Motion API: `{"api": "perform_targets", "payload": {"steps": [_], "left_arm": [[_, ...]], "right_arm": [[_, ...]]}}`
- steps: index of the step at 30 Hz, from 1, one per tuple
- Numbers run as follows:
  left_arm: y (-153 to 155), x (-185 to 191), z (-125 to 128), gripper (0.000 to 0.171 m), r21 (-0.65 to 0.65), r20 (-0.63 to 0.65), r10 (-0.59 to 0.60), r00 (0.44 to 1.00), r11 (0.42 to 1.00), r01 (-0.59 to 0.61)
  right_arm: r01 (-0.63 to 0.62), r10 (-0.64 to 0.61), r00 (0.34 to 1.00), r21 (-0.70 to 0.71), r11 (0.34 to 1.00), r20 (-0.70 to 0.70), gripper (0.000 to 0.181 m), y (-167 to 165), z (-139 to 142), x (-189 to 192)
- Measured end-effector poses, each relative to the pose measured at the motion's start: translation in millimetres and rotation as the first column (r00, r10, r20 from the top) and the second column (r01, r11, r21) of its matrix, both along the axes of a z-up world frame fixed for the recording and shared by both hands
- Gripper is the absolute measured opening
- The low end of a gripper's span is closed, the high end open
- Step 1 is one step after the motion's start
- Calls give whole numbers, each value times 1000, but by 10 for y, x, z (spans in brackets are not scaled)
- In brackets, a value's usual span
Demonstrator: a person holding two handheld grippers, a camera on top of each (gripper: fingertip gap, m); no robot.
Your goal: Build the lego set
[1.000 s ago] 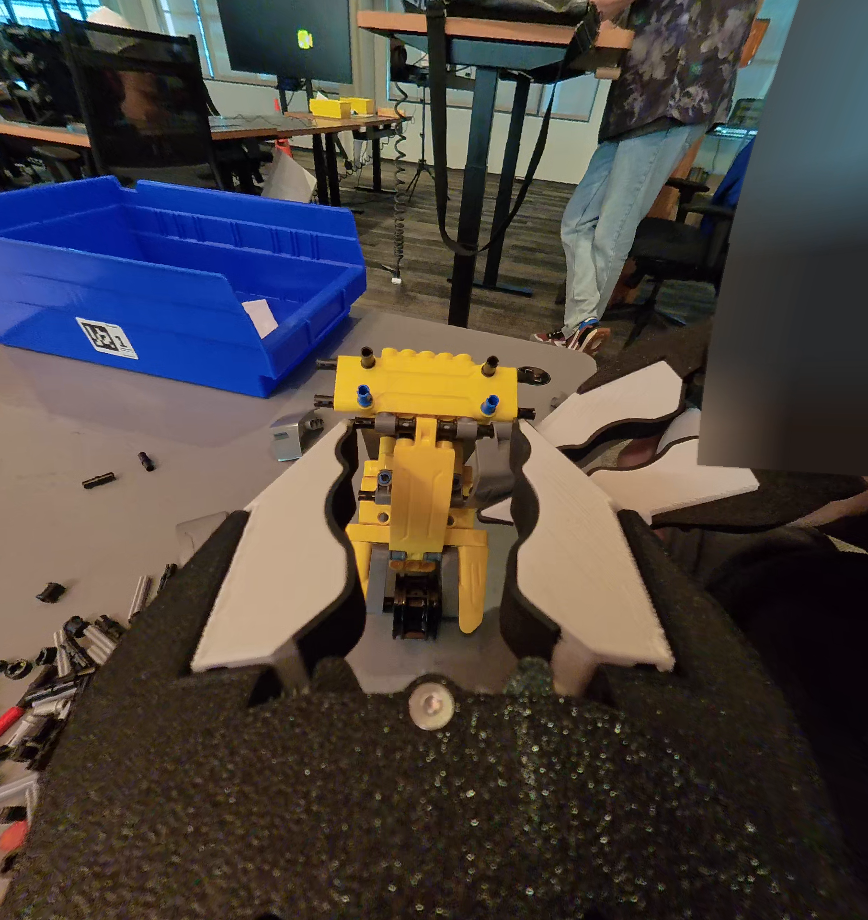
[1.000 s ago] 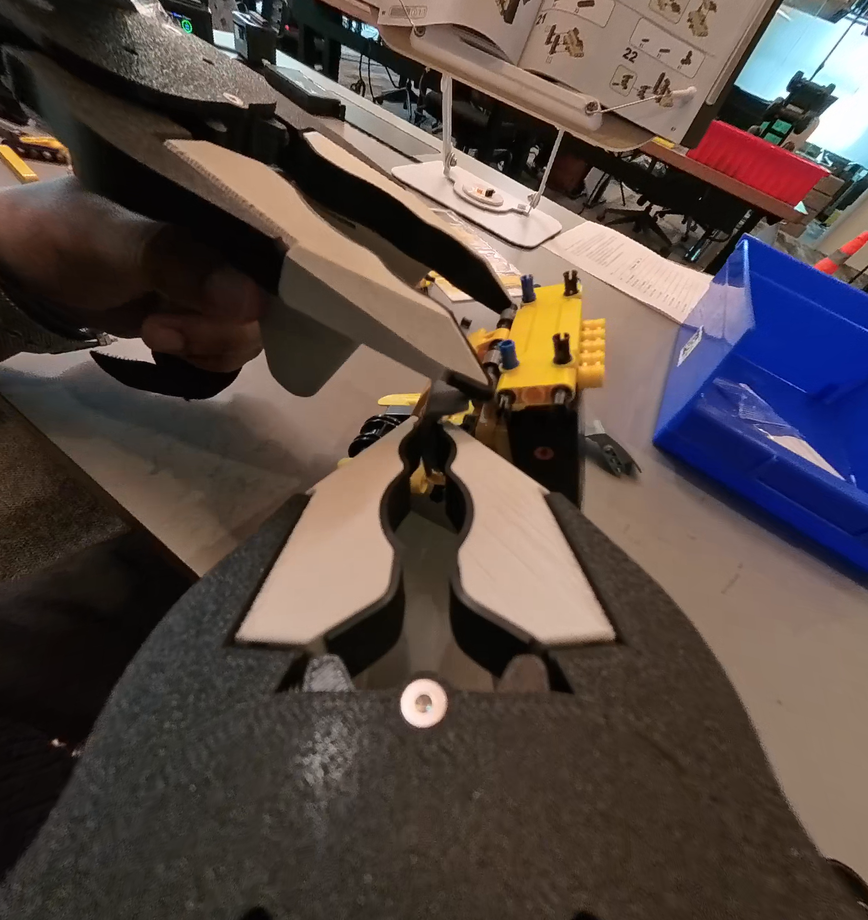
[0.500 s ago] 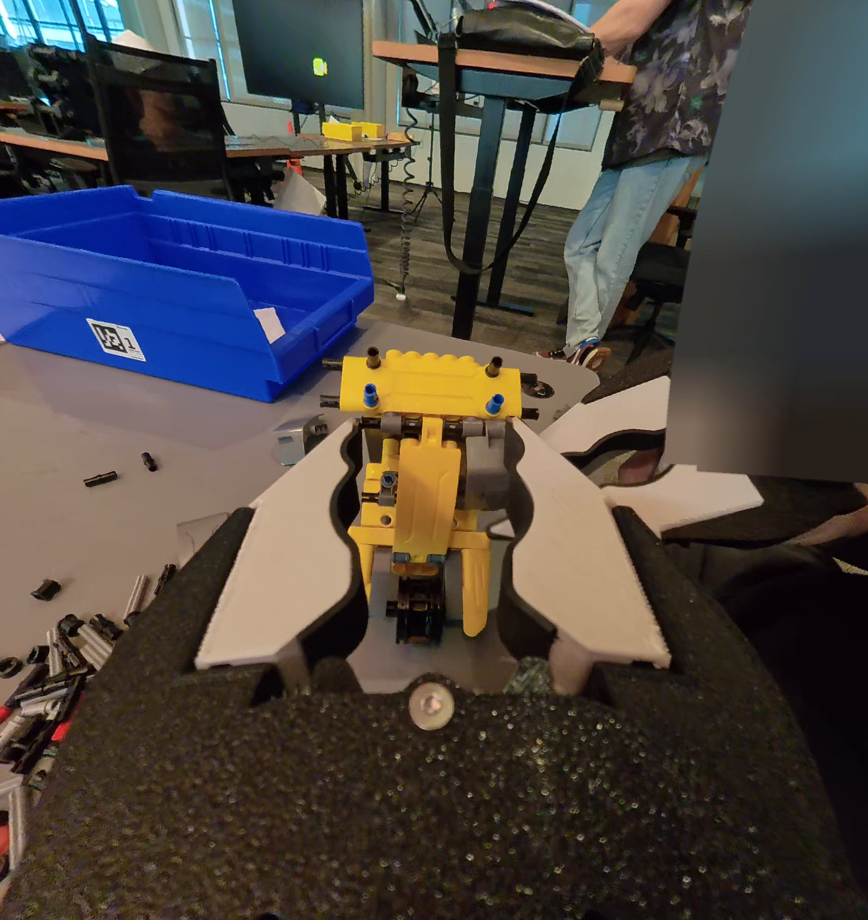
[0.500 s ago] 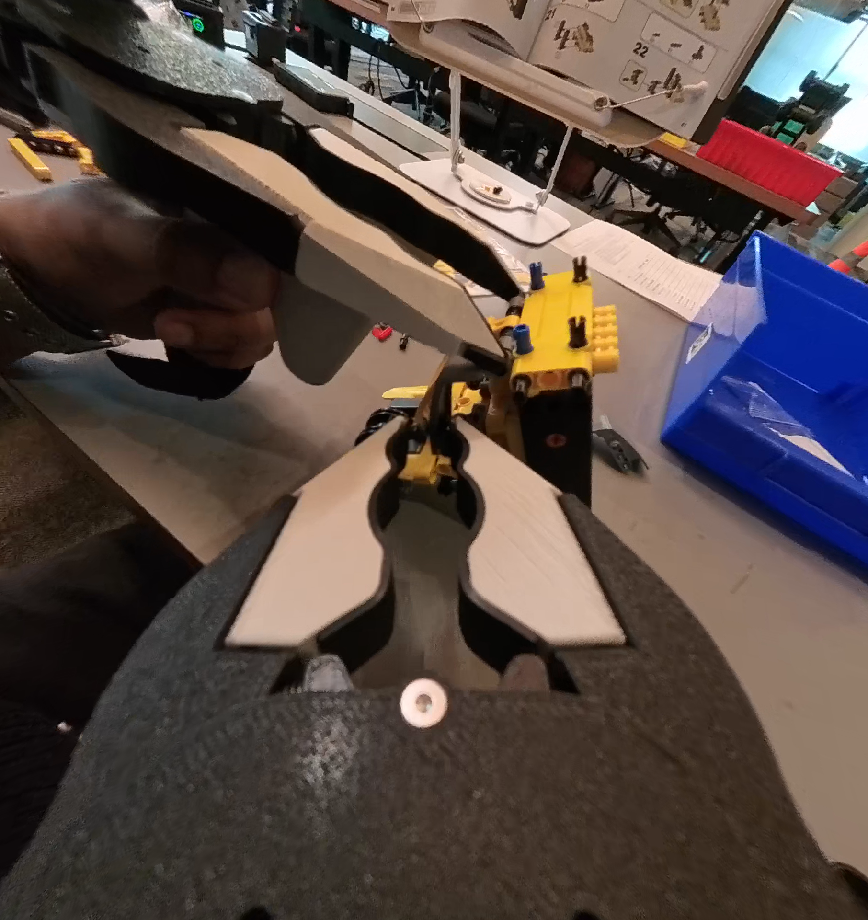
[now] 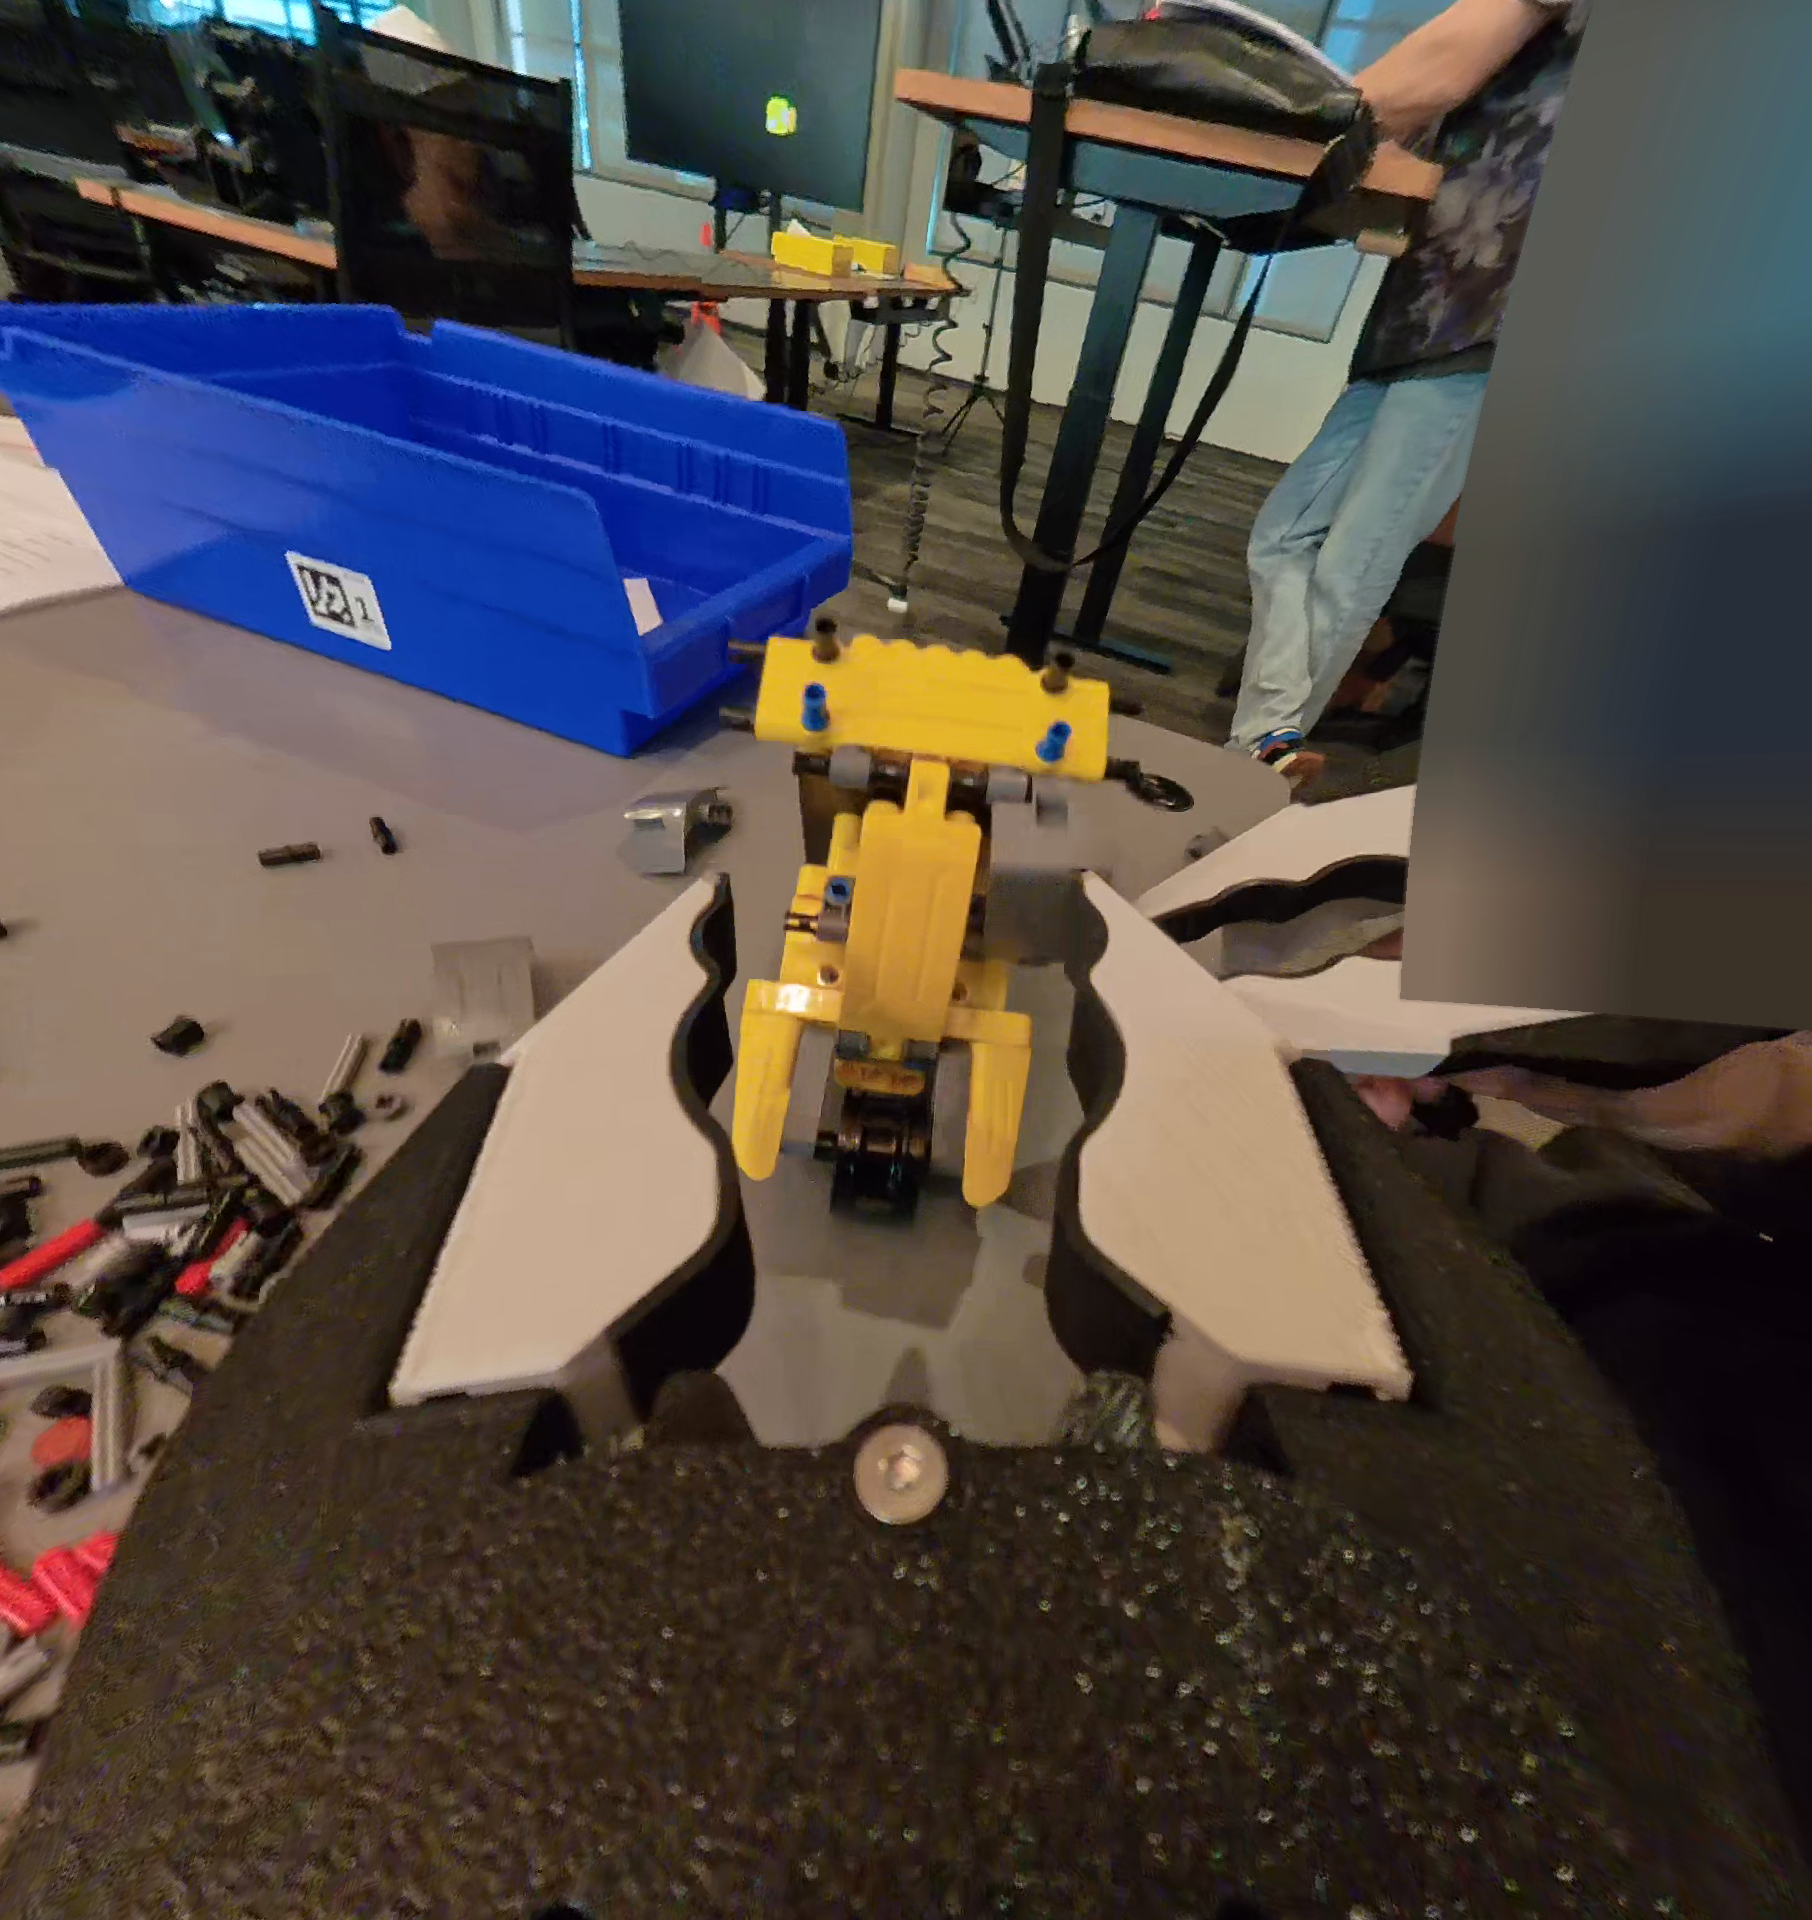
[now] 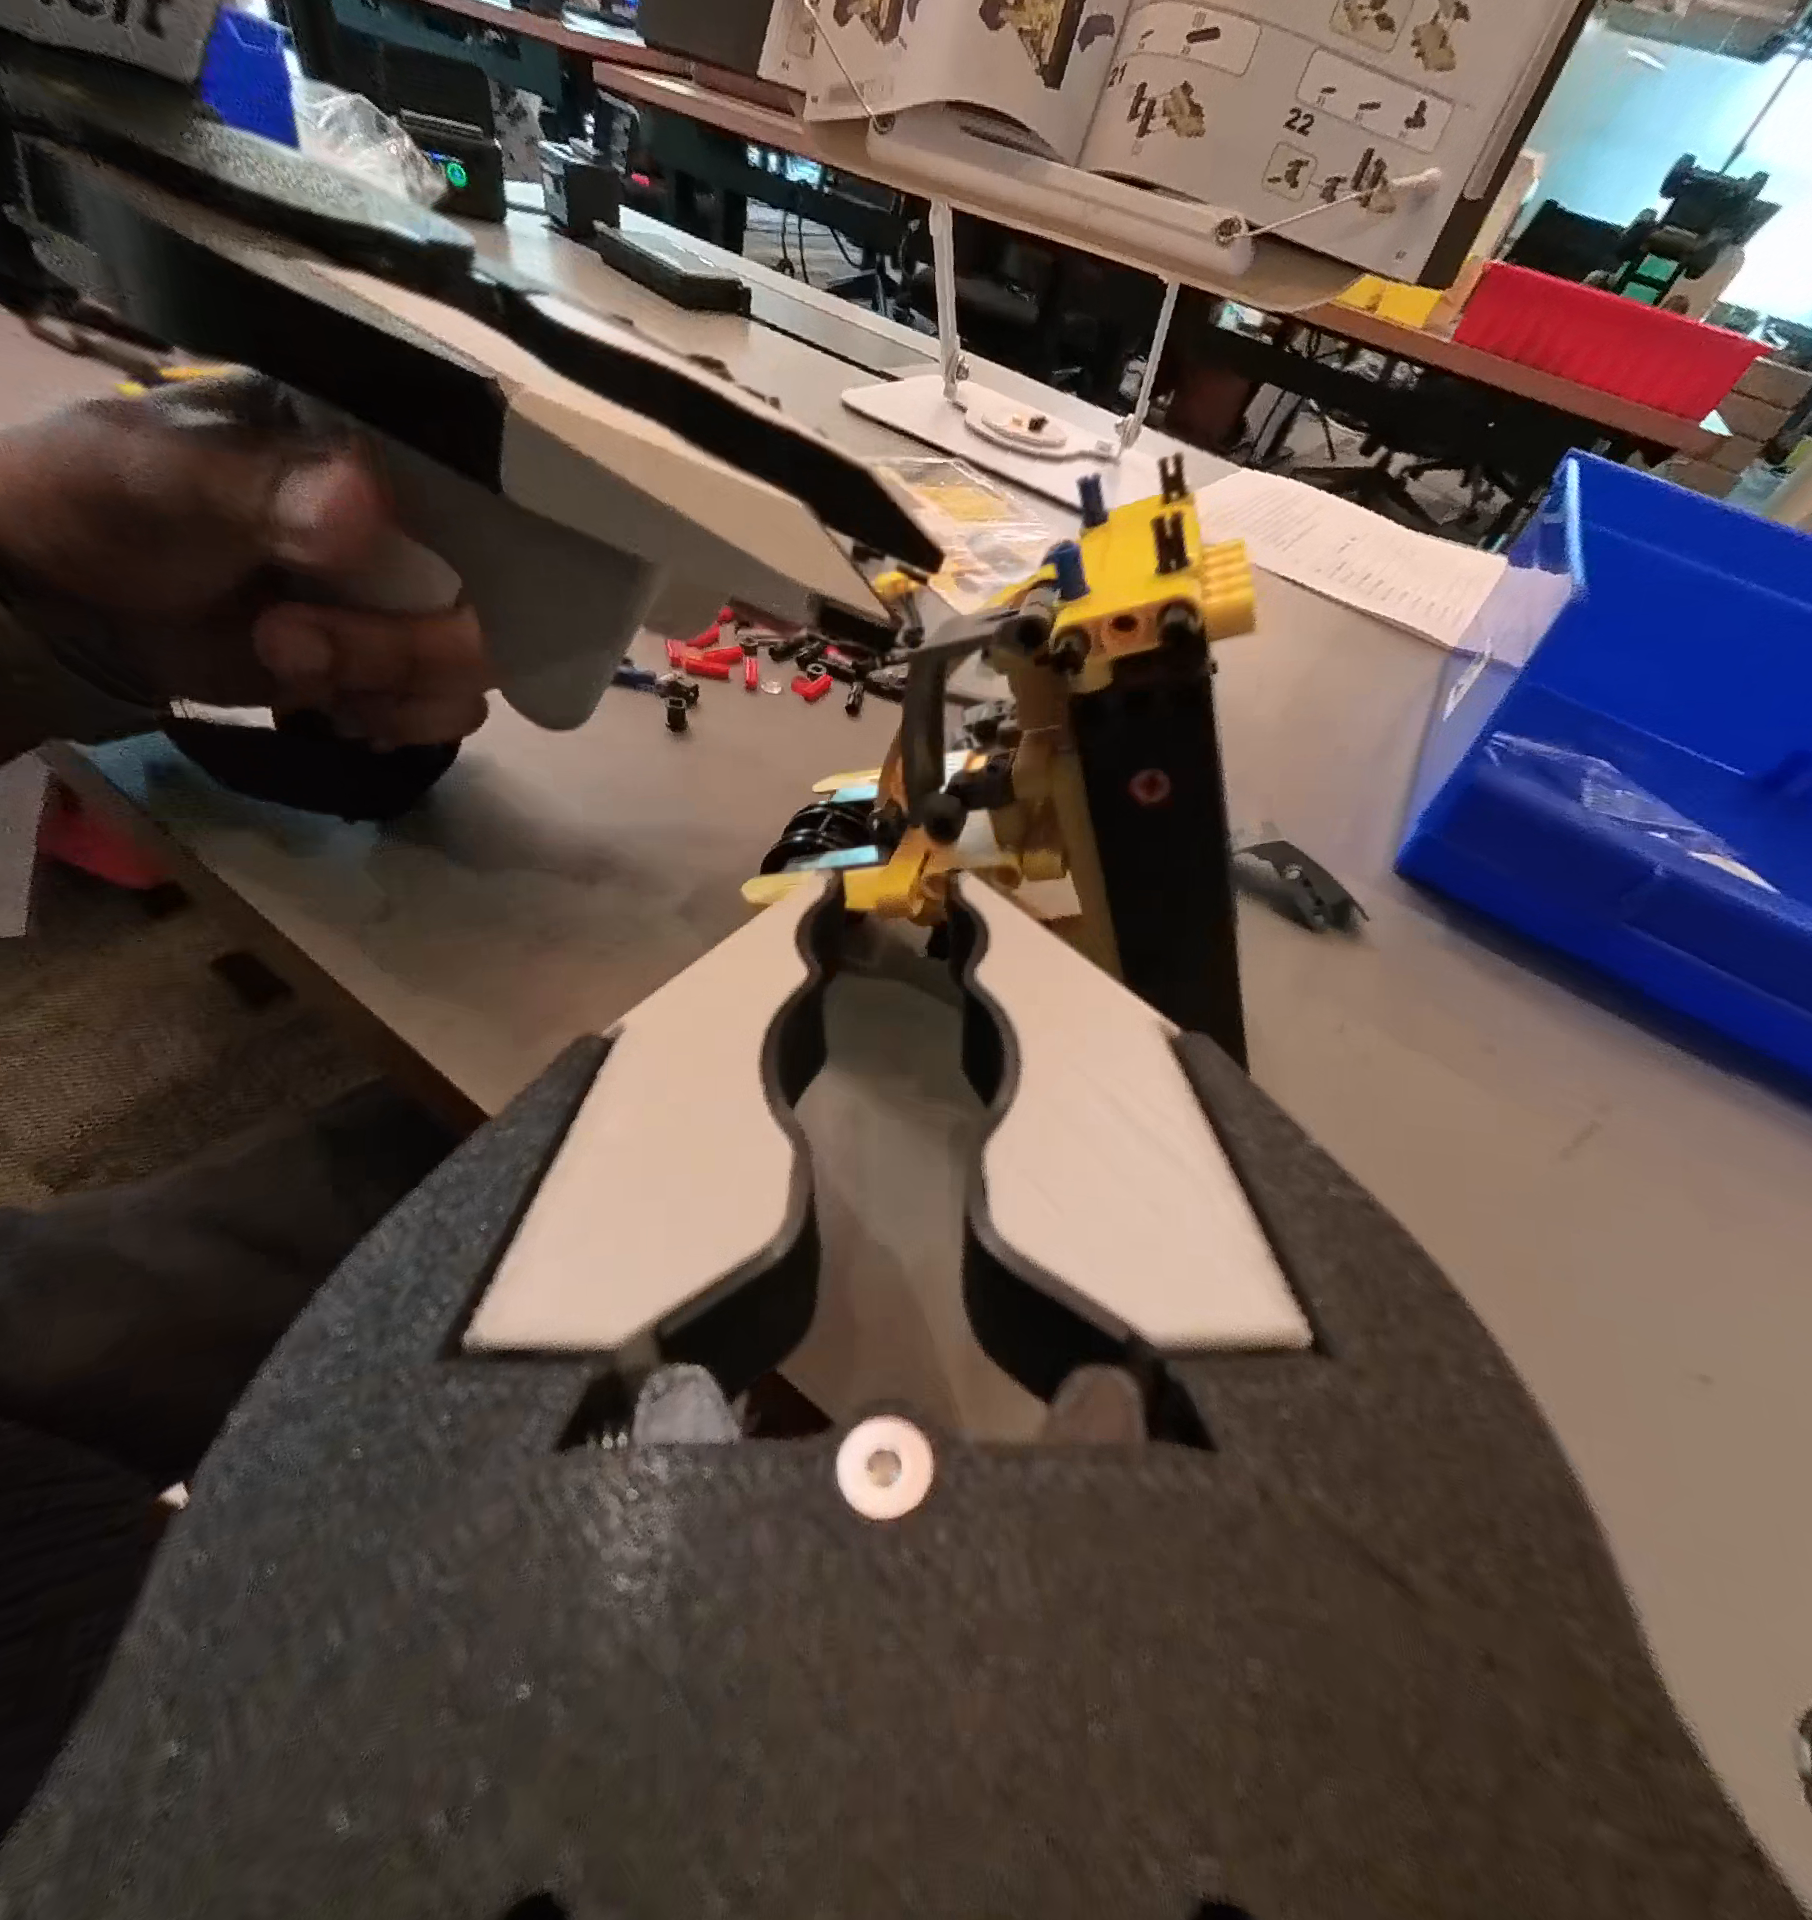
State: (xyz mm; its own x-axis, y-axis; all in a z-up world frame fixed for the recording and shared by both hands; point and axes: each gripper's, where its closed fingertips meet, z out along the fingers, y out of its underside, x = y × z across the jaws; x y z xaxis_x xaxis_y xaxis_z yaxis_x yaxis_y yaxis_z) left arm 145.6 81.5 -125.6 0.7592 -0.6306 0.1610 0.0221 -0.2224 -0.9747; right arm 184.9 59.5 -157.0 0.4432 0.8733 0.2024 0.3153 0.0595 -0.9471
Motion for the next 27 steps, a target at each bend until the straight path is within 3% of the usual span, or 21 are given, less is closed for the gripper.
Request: {"api": "perform_targets", "payload": {"steps": [4,9,13,17,19,22,27], "left_arm": [[-27,18,-1,64,13,-25,18,1000,1000,-18],[-35,130,-103,68,11,-147,12,989,1000,-10],[-23,156,-148,71,-1,-175,13,985,1000,-14],[-51,180,-140,71,-6,-161,-15,987,1000,15],[-55,172,-142,71,-12,-154,-14,988,1000,12],[-66,166,-141,71,-9,-156,-2,988,1000,1],[-85,214,-228,71,-15,-242,49,969,998,-55]], "right_arm": [[-18,18,1000,11,1000,-15,15,3,13,-31],[-15,15,1000,24,1000,-5,15,60,5,7],[-60,59,998,38,997,37,25,143,-2,169],[-150,146,984,33,988,100,54,376,17,371],[-247,245,958,-4,969,152,69,455,-40,386],[-407,405,902,-21,913,151,74,537,-2,255],[-642,662,738,-168,748,129,91,470,88,44]]}}
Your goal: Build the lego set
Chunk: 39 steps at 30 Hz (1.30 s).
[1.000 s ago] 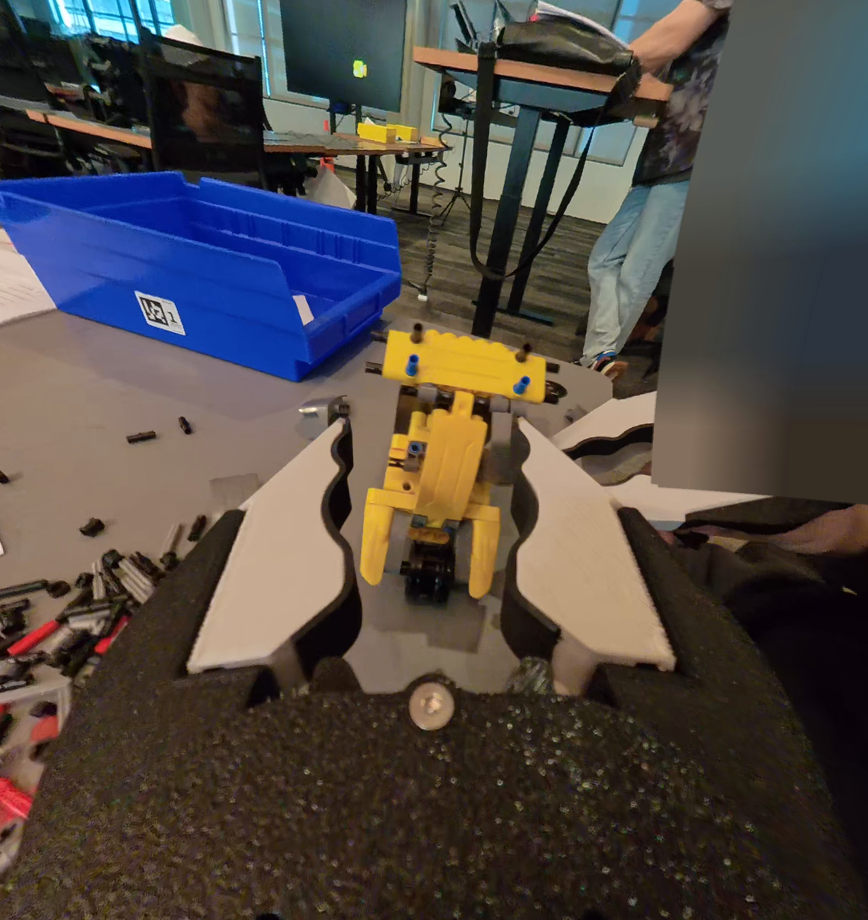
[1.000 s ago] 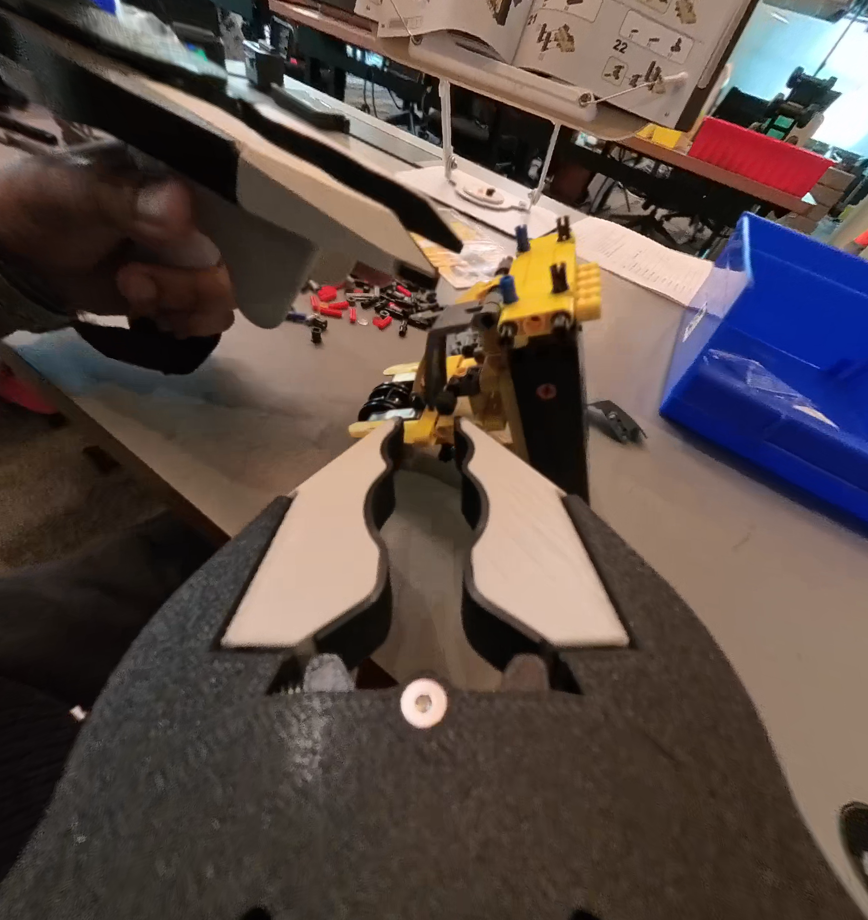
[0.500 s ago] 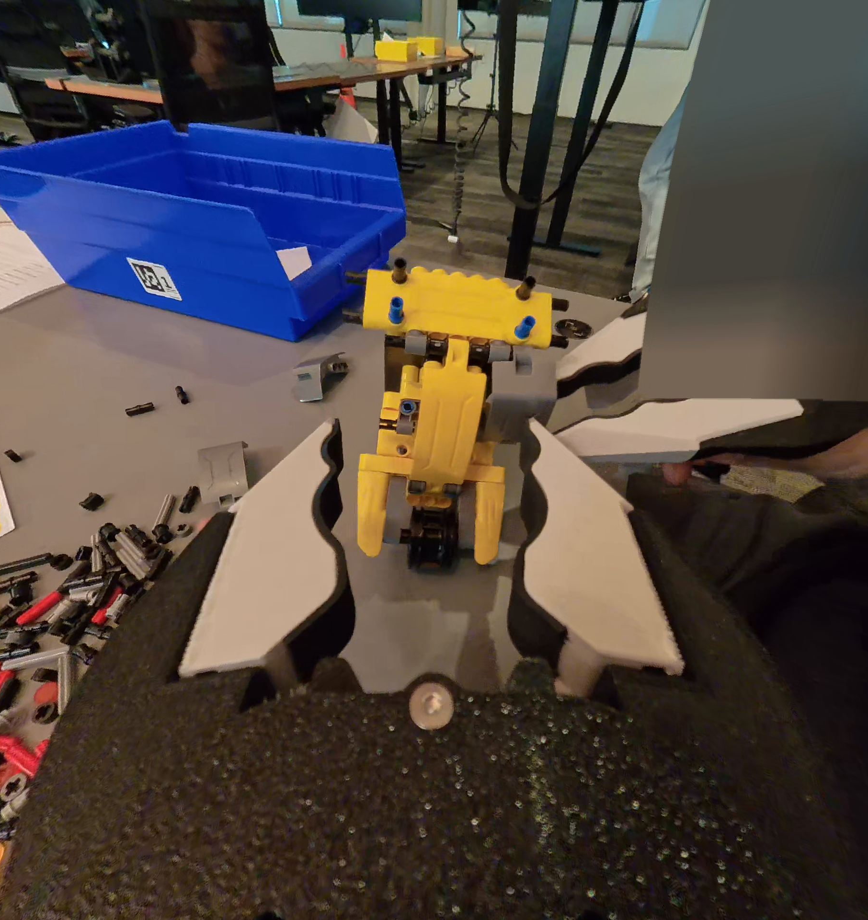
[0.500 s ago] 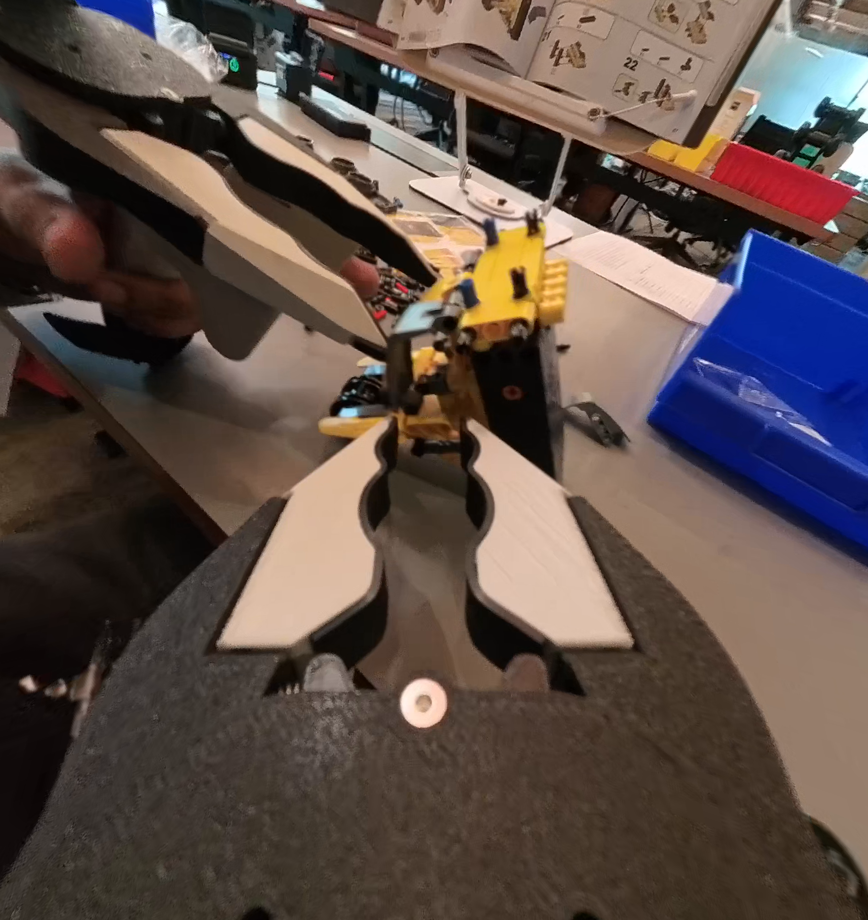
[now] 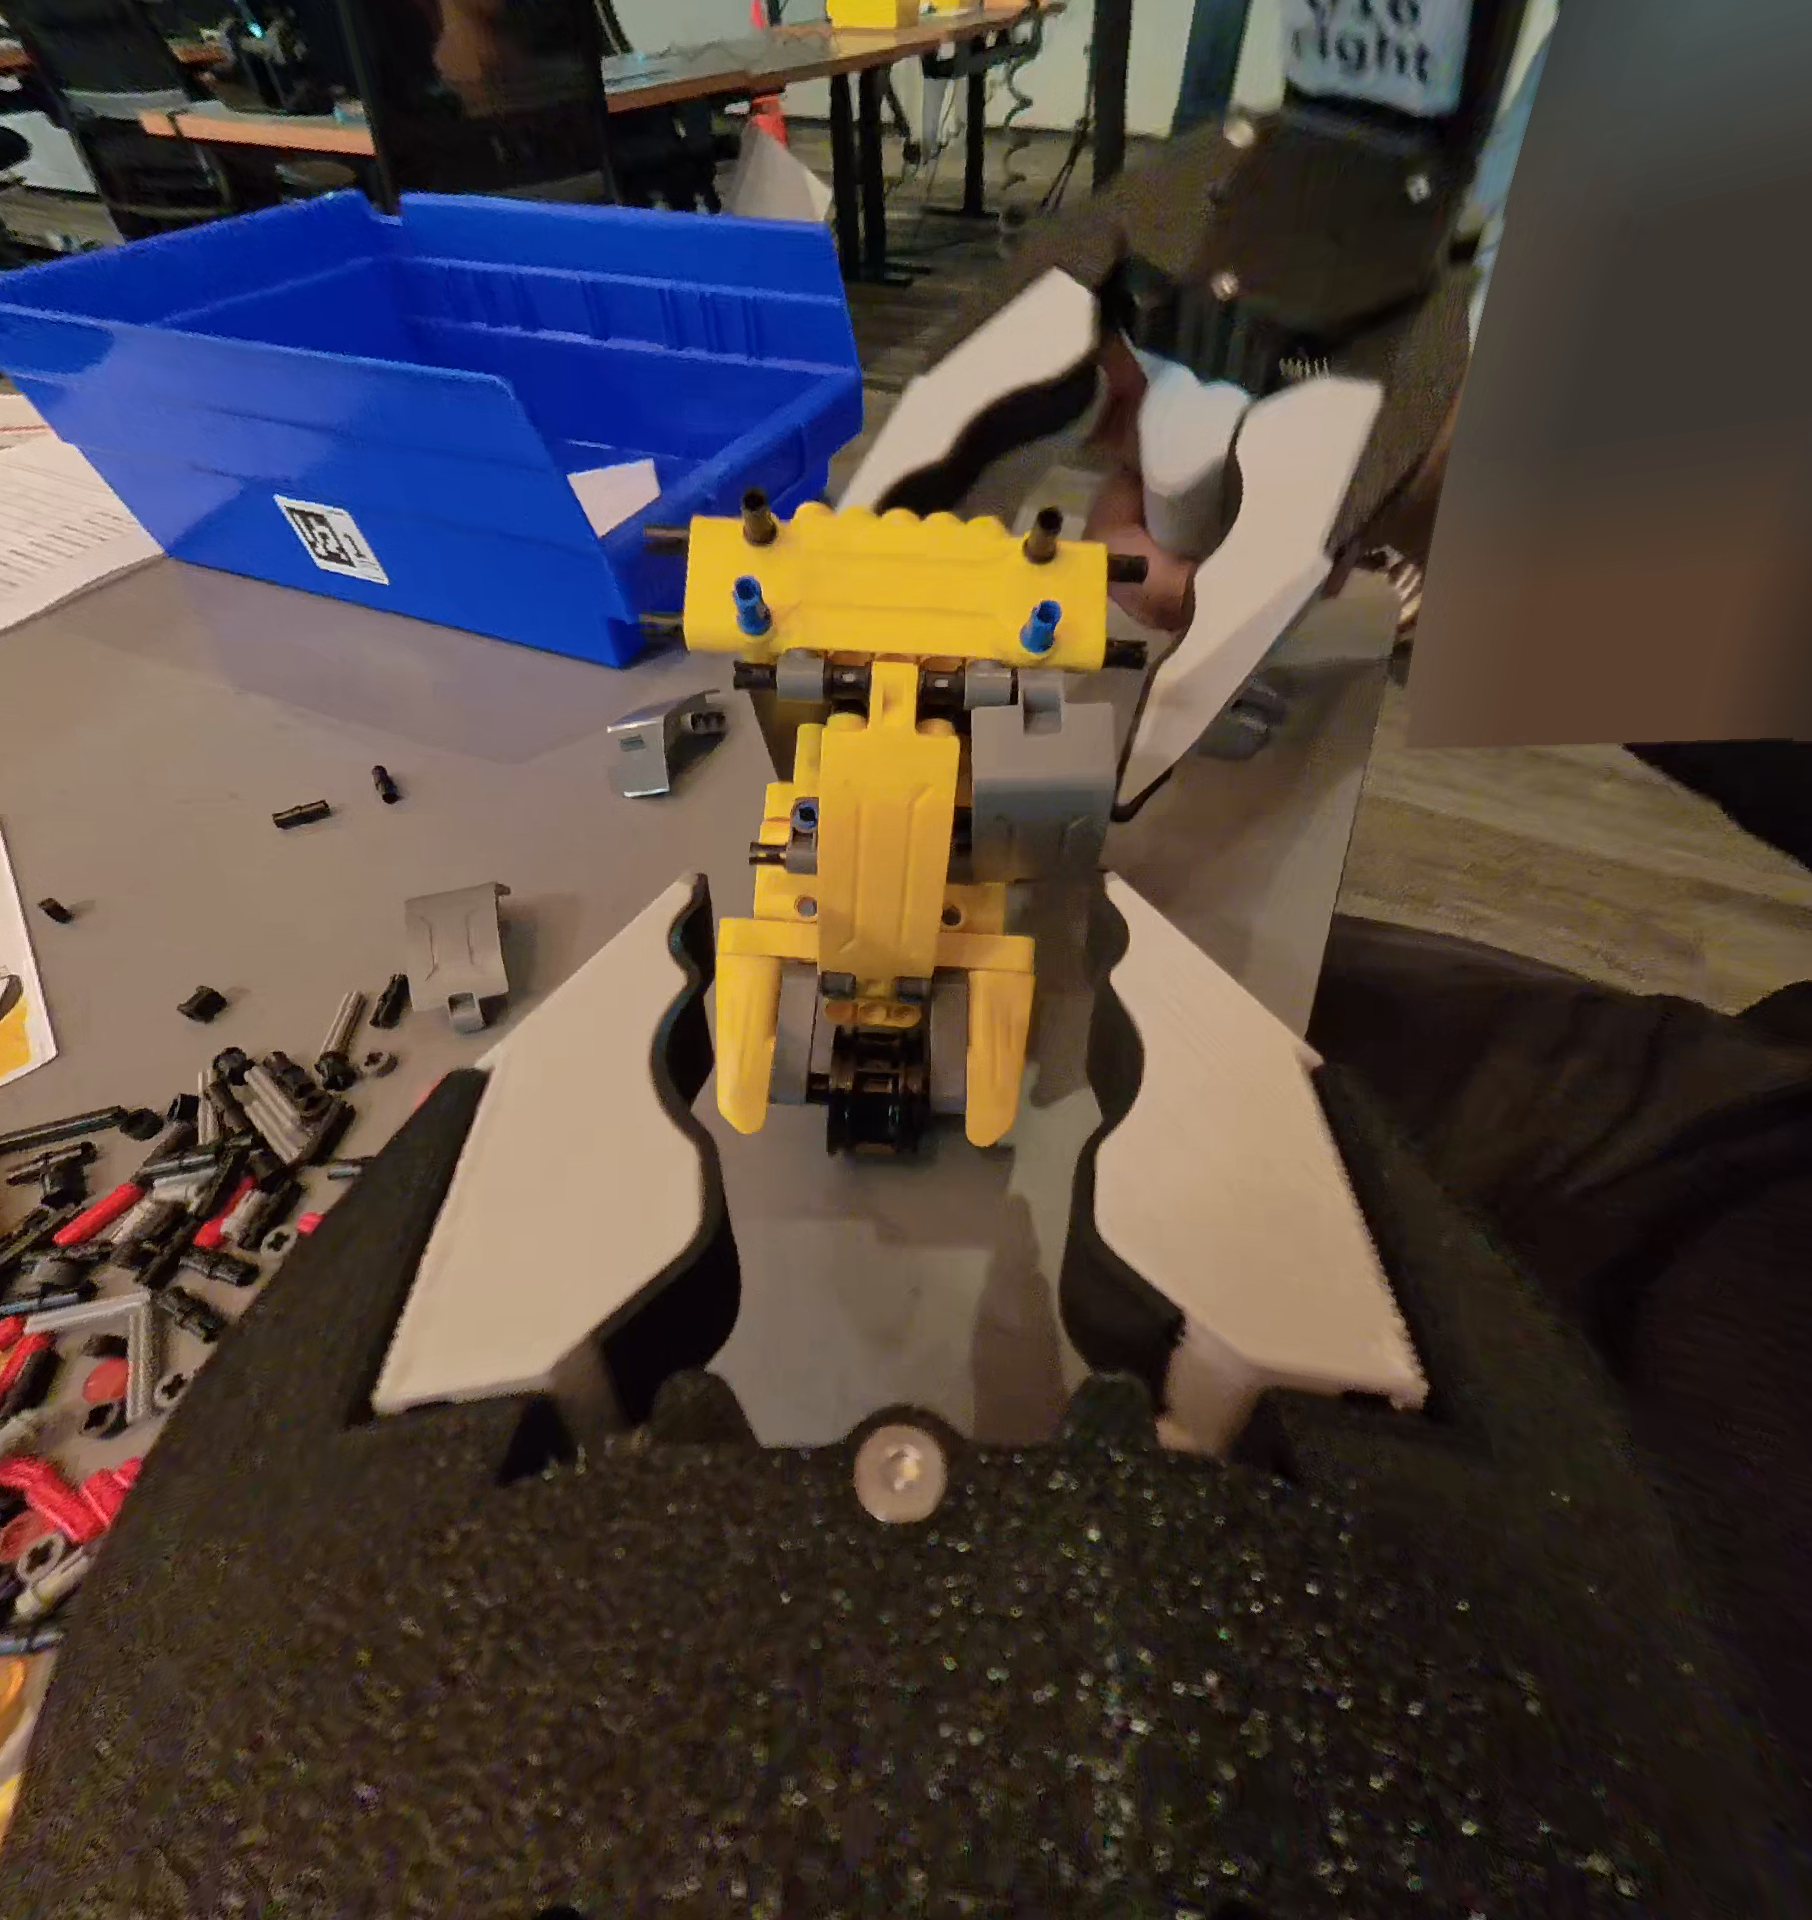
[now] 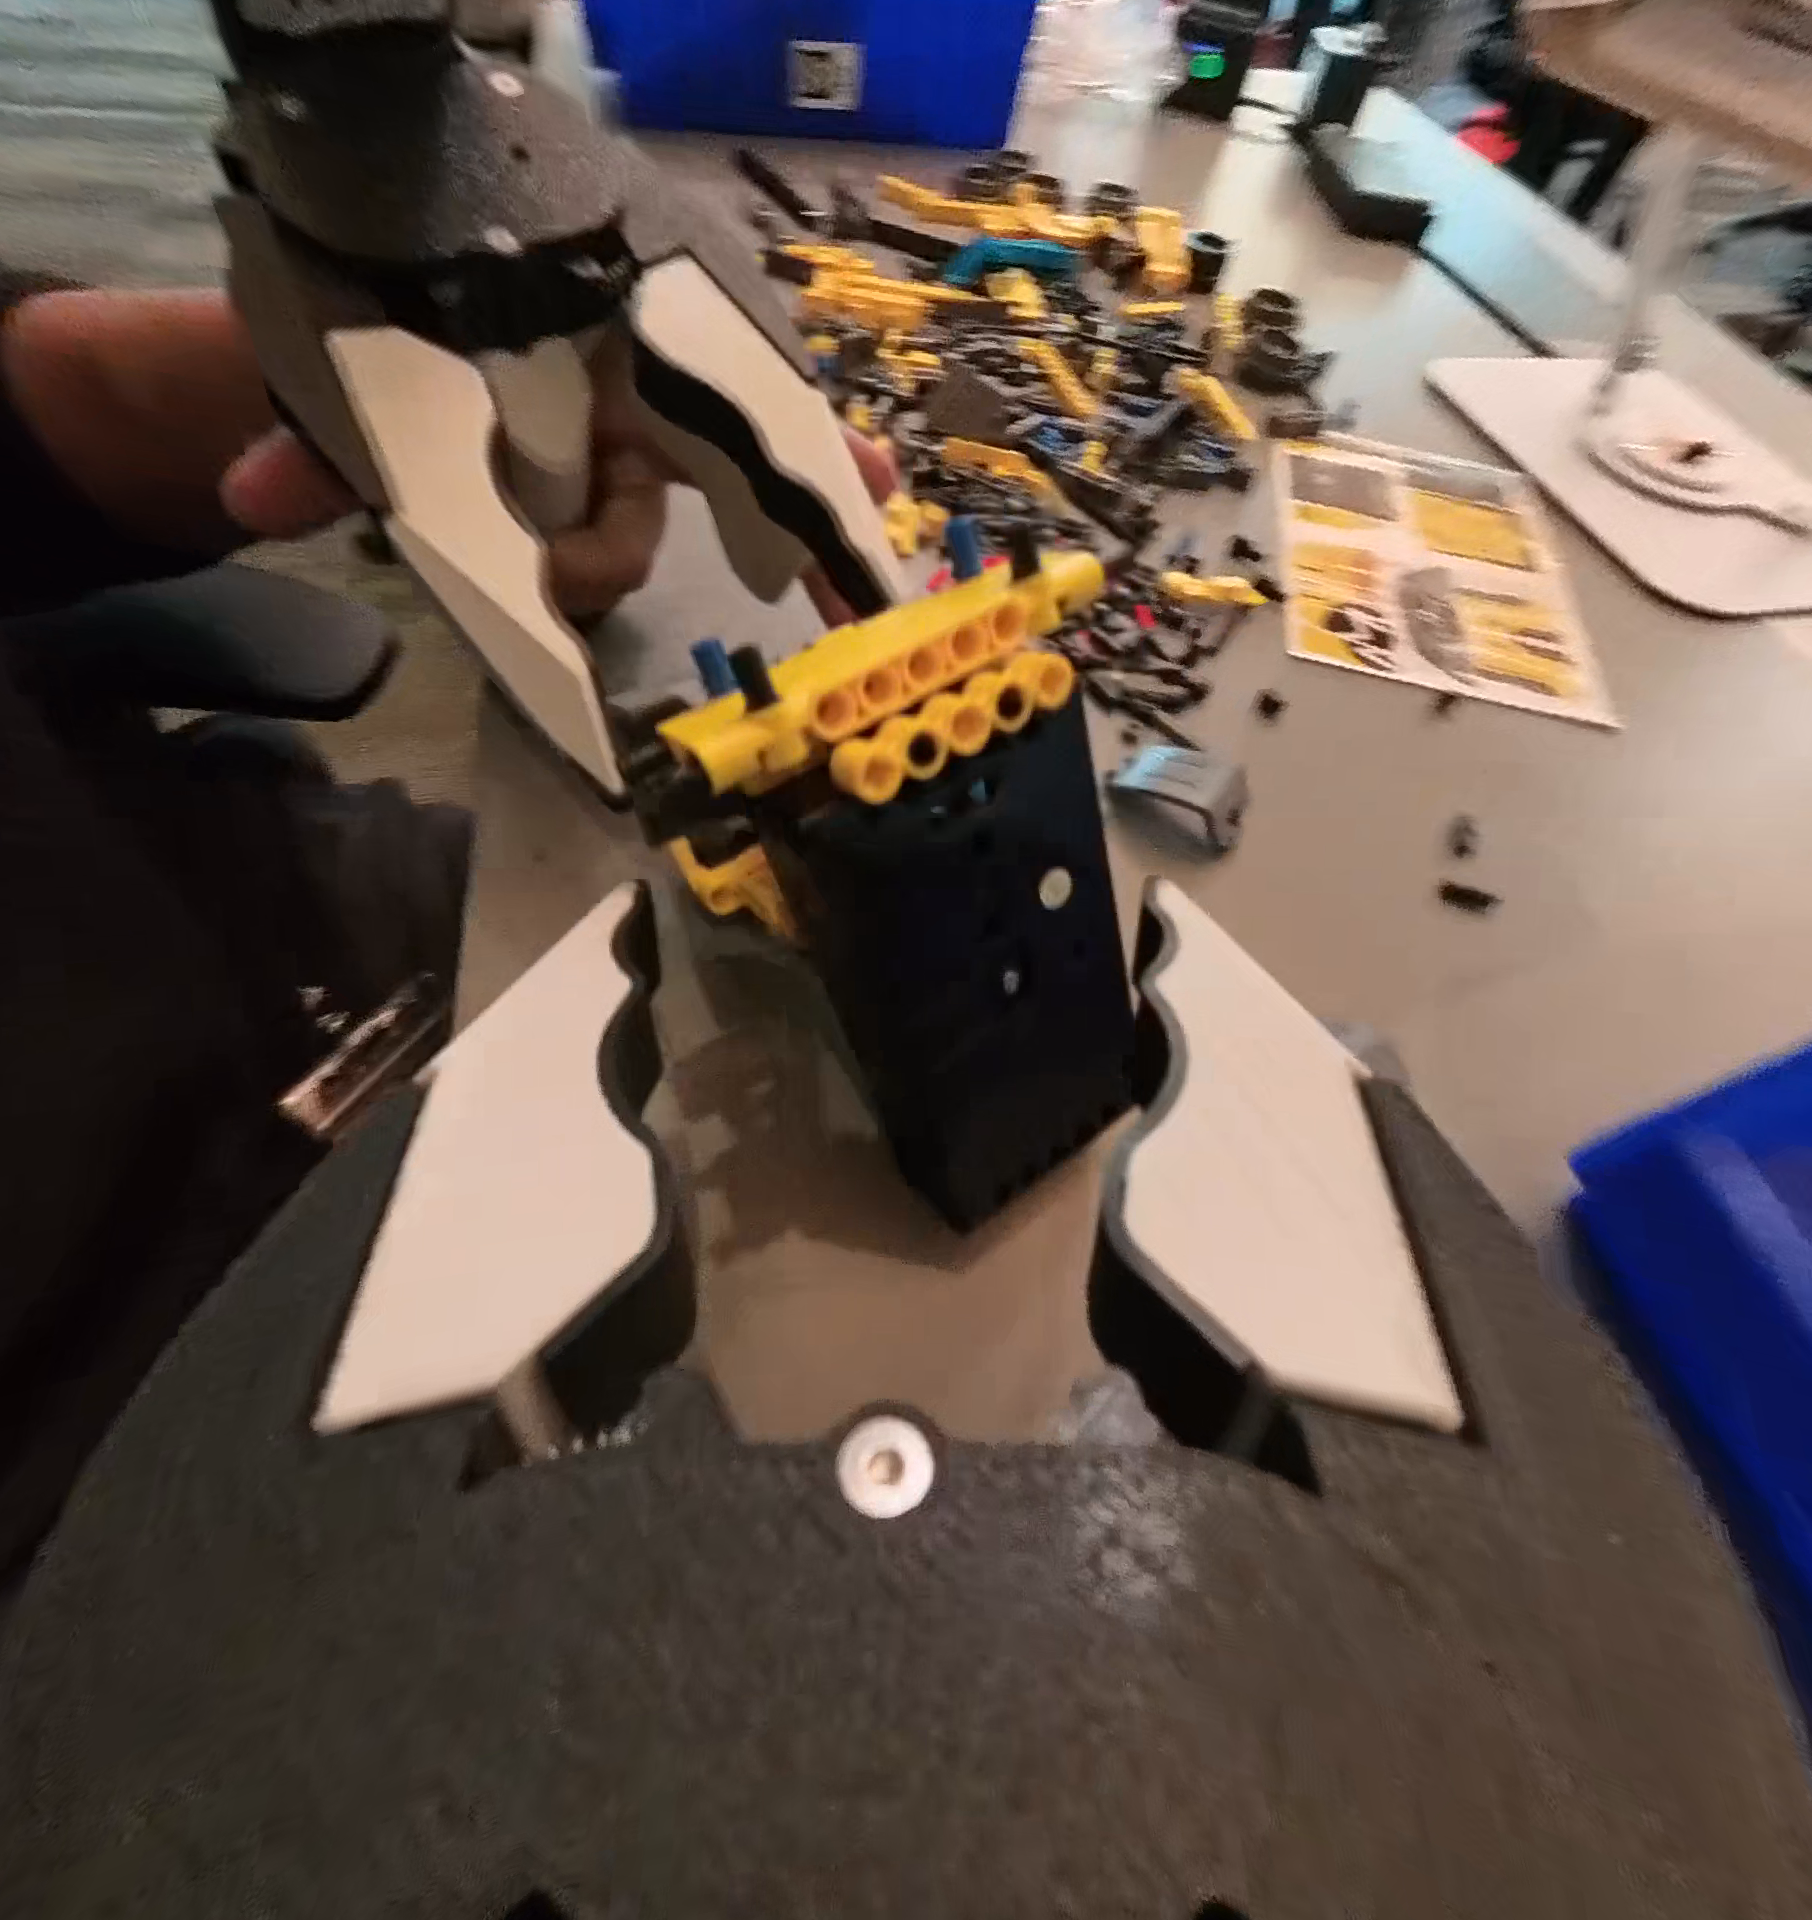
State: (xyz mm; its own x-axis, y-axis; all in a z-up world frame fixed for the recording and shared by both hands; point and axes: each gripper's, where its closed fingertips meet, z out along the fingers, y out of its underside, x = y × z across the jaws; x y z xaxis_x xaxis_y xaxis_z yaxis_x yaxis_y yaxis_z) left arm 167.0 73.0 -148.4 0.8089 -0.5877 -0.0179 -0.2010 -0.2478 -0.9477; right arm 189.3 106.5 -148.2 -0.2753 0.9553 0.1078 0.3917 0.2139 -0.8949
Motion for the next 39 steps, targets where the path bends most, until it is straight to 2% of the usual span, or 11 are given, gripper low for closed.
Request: {"api": "perform_targets", "payload": {"steps": [3,8,14,17,24,28,39], "left_arm": [[8,25,-58,71,3,-67,36,997,999,-36],[28,43,-123,71,-15,-112,43,993,999,-45],[27,45,-115,69,-40,-68,20,997,999,-23],[24,50,-116,57,-39,-70,17,997,999,-20],[46,21,-119,51,-34,-77,45,996,998,-47],[85,-27,-122,40,-30,-84,87,993,996,-90],[93,-27,-137,33,-12,-120,107,987,994,-109]], "right_arm": [[-104,104,993,-7,995,46,92,-67,-21,-55],[-93,89,994,52,994,68,92,-34,-83,-147],[-102,101,995,10,995,23,92,-92,-44,-187],[-95,94,995,36,995,26,88,-66,-66,-219],[-111,111,993,29,993,27,84,-43,-67,-242],[-103,103,994,11,995,28,84,-41,-66,-254],[-87,86,995,29,996,43,82,-42,-74,-232]]}}
